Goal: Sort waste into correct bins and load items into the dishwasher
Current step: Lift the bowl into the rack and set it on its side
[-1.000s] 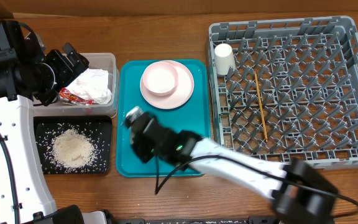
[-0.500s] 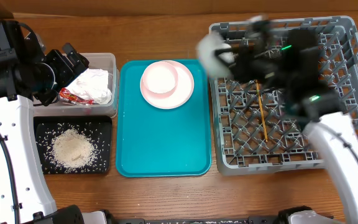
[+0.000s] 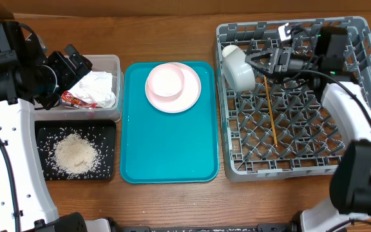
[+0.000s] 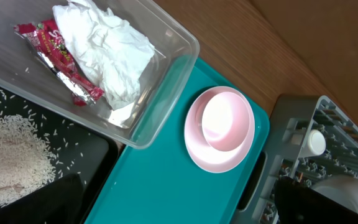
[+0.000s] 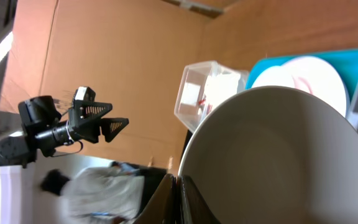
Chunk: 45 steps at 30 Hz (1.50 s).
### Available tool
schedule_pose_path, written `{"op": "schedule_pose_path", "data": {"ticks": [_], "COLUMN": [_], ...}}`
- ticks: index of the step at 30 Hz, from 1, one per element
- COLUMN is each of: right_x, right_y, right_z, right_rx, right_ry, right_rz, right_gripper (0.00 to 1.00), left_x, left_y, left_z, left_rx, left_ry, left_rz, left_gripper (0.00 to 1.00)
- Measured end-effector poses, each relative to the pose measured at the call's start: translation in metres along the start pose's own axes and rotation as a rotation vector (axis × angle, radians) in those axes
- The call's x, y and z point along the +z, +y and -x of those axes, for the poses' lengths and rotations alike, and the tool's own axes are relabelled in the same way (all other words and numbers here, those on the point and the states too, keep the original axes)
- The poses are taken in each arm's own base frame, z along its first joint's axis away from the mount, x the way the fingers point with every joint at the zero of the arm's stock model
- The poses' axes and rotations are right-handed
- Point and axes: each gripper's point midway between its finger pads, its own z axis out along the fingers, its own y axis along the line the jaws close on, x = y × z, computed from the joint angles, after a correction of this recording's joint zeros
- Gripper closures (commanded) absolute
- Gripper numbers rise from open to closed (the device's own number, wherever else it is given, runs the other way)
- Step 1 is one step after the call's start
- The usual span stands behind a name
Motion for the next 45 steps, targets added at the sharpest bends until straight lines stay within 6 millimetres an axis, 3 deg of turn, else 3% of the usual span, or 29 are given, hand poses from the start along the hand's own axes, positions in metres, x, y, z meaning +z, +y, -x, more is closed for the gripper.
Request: {"op": "schedule_pose_path", "data": {"ticks": [3, 10, 15, 20, 29, 39, 45], "right_x": [0.003, 0.004, 0.004, -0.002, -0.003, -0.008, -0.031], "right_y": [-0.014, -0.02, -0.041, -0.048, -0.061, -0.07, -0.079], "right_z": [-0.002, -0.002, -0.013, -0.011, -0.001, 0.011, 0.023], "right_rx": [0.051, 0.071, 0.12, 0.12, 0.071, 0.033, 0.042], "right_ry": [0.017, 0.01, -0.004, -0.028, -0.088, -0.148, -0.208], "right_rz": [0.009, -0.004, -0.044, -0.056, -0.12, -0.178, -0.208], "right_gripper": [0.96, 0.96, 0.96, 0.96, 0.69, 0.62, 0.62], "left_x": [0.0, 0.0, 0.0, 0.0, 0.0, 0.0, 0.0], "left_y": [0.0, 0.0, 0.0, 0.0, 0.0, 0.0, 0.0], "left_z": [0.0, 0.0, 0.0, 0.0, 0.0, 0.0, 0.0], "left_rx": [0.0, 0.0, 0.0, 0.0, 0.0, 0.0, 0.0], "left_ry": [0.0, 0.0, 0.0, 0.0, 0.0, 0.0, 0.0], "left_rz": [0.0, 0.0, 0.0, 0.0, 0.0, 0.0, 0.0], "left_gripper": [0.0, 0.0, 0.0, 0.0, 0.0, 0.0, 0.0]}}
